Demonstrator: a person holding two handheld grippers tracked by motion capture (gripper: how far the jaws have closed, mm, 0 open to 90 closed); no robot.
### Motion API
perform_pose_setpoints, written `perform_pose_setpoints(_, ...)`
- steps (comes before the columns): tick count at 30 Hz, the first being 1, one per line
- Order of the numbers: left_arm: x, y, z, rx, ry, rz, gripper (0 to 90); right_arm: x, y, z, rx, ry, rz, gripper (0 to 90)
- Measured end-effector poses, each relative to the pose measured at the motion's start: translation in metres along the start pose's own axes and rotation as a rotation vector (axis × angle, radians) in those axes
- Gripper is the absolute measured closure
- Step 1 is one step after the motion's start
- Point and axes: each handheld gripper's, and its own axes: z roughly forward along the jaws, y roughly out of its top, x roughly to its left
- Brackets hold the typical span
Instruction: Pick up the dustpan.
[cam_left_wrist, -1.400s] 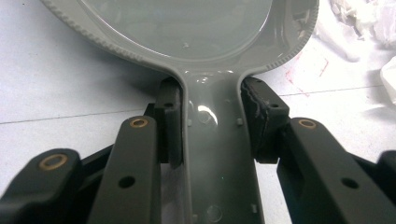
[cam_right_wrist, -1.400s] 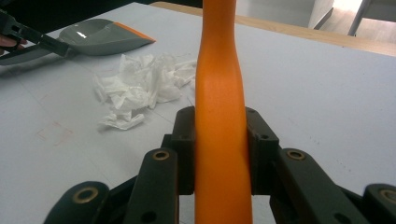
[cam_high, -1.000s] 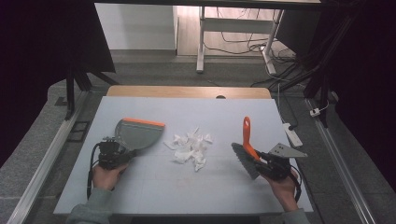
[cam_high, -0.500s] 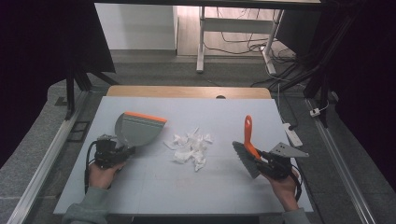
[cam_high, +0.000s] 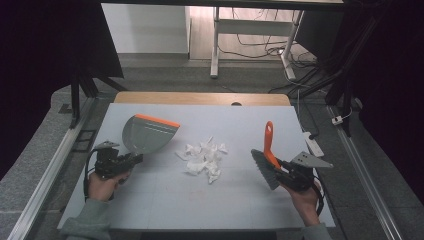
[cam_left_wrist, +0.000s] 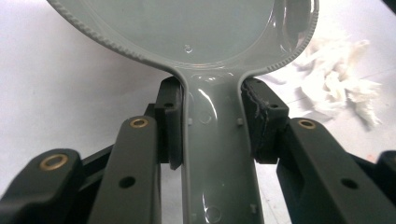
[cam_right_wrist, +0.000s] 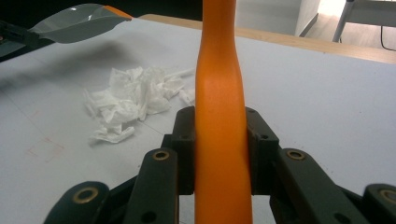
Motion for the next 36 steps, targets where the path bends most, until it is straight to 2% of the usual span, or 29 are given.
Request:
perform_pose_setpoints(5, -0.007, 0.003, -0.010, -0.015, -0.010, 0.053, 61.6, 0.001, 0.001, -0.002, -0.010, 0.006, 0.008, 69.6)
perform_pose_setpoints(13, -0.012, 0.006, -0.020, -0.012, -0.030, 0.105, 61.5, 0.008, 0.003, -0.003, -0.011, 0.016, -0.019, 69.6)
perform_pose_setpoints(27, -0.015, 0.007, -0.039, -0.006, -0.100, 0.222, 61.6, 0.007, 0.004, -0.001, -0.010, 0.020, -0.023, 69.6)
perform_pose_setpoints(36, -0.030, 0.012, -0.050, 0.010, -0.142, 0.296, 61.6, 0.004, 0.004, -0.001, -0.007, 0.012, -0.020, 69.6)
